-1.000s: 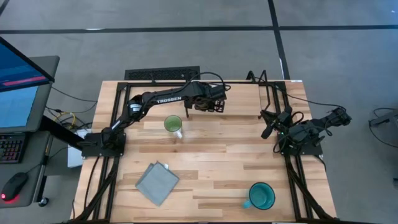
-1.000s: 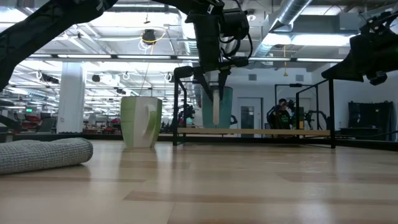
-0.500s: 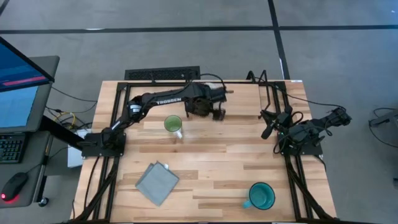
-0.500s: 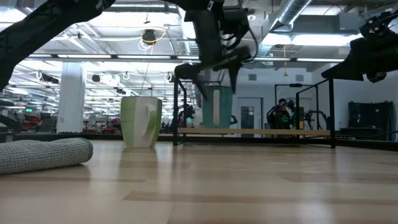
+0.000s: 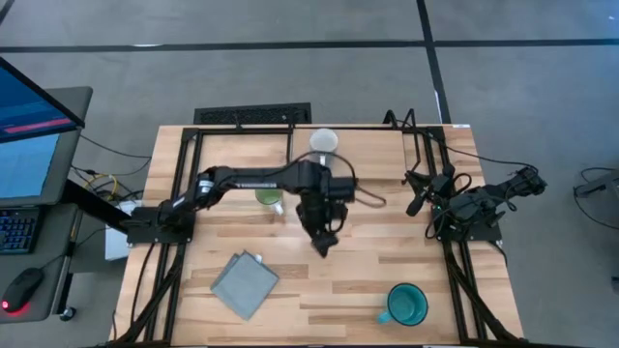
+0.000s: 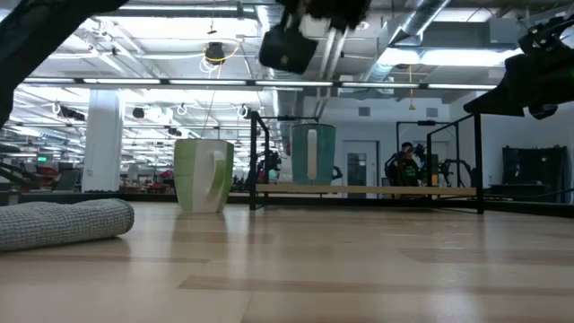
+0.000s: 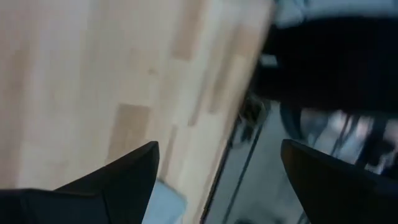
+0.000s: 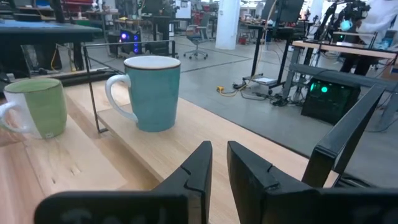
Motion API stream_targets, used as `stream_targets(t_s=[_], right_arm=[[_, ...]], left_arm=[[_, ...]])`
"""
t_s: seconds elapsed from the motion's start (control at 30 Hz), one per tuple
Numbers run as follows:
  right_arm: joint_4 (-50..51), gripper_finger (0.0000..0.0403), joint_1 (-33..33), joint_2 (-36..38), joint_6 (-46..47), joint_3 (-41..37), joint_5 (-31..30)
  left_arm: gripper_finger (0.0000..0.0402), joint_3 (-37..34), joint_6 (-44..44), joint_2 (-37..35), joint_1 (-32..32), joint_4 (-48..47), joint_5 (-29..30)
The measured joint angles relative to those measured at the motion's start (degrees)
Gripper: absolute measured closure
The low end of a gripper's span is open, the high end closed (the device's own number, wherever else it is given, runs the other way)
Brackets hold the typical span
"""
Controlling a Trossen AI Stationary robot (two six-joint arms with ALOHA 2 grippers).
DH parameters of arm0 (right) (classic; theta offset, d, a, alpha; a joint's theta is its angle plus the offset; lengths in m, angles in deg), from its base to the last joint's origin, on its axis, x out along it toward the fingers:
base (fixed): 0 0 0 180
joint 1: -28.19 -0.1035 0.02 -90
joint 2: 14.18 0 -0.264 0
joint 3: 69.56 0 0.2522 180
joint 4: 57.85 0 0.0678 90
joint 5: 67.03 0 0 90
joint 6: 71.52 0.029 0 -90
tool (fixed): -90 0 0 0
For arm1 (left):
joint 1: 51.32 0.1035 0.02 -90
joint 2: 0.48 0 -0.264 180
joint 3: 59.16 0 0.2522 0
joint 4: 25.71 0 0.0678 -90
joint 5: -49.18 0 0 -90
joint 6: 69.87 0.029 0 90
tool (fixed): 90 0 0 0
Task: Stack small to large cups/mugs on shelf
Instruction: Put the green mug on the shelf
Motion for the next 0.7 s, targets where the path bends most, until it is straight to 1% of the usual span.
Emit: stream_targets(t_s=[0.07,0.13,0.23,0.33,0.5,0.7], right_arm=[[-0.03,0.0329,-0.01,0.0,0.04,0.0,0.02],[-0.23,0.0329,-0.01,0.0,0.08,0.0,0.02],[-0.47,0.0329,0.0,0.0,2.17,-0.04,0.02],[-0.64,0.0329,-0.01,0.0,6.84,-0.06,0.1],[-1.27,0.0329,-0.01,-0.04,8.0,-0.09,0.77],[-1.84,0.0329,-0.01,-0.05,8.0,-0.09,3.35]], left_arm=[[0.0074,0.0,6.31,-0.16,-1.87,3.27,-0.46],[0.0074,-0.11,12.03,-0.9,-3.5,8.26,0.57],[0.0074,-0.04,18.88,-2.5,-5.2,20.25,0.24],[0.0074,0.07,24.46,-4.02,-6.05,28.96,0.03],[0.0074,0.04,26.22,-4.94,-5.21,32.49,0.36],[0.0074,0.0,27.7,-4.94,-3.22,31.81,-0.05]])
